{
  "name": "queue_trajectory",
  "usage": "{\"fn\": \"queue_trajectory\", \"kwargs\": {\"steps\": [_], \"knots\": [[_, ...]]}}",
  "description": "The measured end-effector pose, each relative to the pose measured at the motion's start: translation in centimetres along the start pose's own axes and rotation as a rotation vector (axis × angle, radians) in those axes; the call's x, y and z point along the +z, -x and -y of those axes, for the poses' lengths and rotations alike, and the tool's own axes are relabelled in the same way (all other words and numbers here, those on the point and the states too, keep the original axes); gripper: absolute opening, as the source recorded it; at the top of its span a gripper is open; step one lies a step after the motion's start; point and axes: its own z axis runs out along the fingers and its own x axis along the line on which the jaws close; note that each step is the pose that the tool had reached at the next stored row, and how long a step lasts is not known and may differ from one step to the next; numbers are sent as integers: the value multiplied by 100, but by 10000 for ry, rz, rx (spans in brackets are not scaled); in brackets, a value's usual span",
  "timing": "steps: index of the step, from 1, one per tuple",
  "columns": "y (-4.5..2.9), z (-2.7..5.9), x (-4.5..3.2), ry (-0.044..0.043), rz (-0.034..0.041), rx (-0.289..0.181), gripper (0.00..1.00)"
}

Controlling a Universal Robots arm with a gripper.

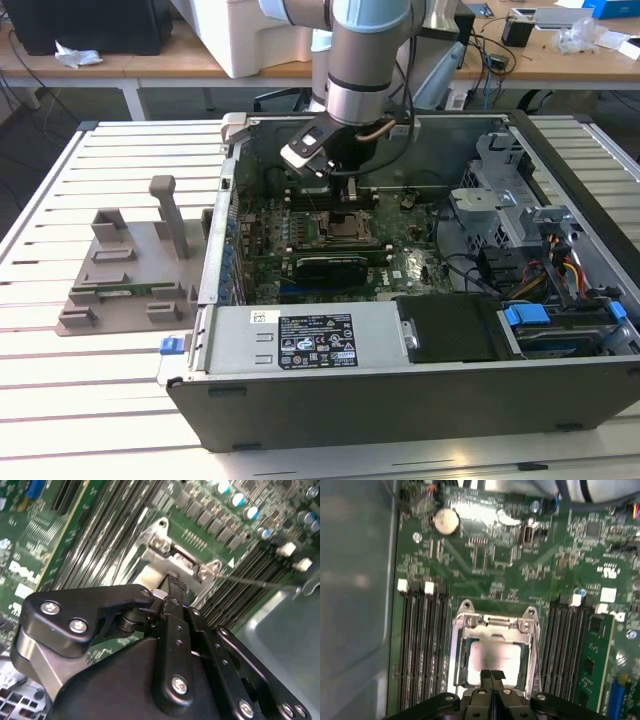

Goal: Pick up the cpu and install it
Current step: 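Close the cpu cover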

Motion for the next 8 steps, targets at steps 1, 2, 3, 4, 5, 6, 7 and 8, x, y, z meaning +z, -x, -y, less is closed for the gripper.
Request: {"fn": "queue_trajectory", "kwargs": {"steps": [1,2,3,4,5,6,7,8], "knots": [[-1,13,10,0,0,1,11],[-5,47,38,0,0,-1,11],[-6,57,47,0,-1,-1,11],[-7,62,51,0,0,0,11],[-8,69,56,-1,1,0,11],[-9,73,63,0,-1,-1,11],[-9,73,66,0,0,-1,11],[-8,73,70,-1,1,-2,11]]}}
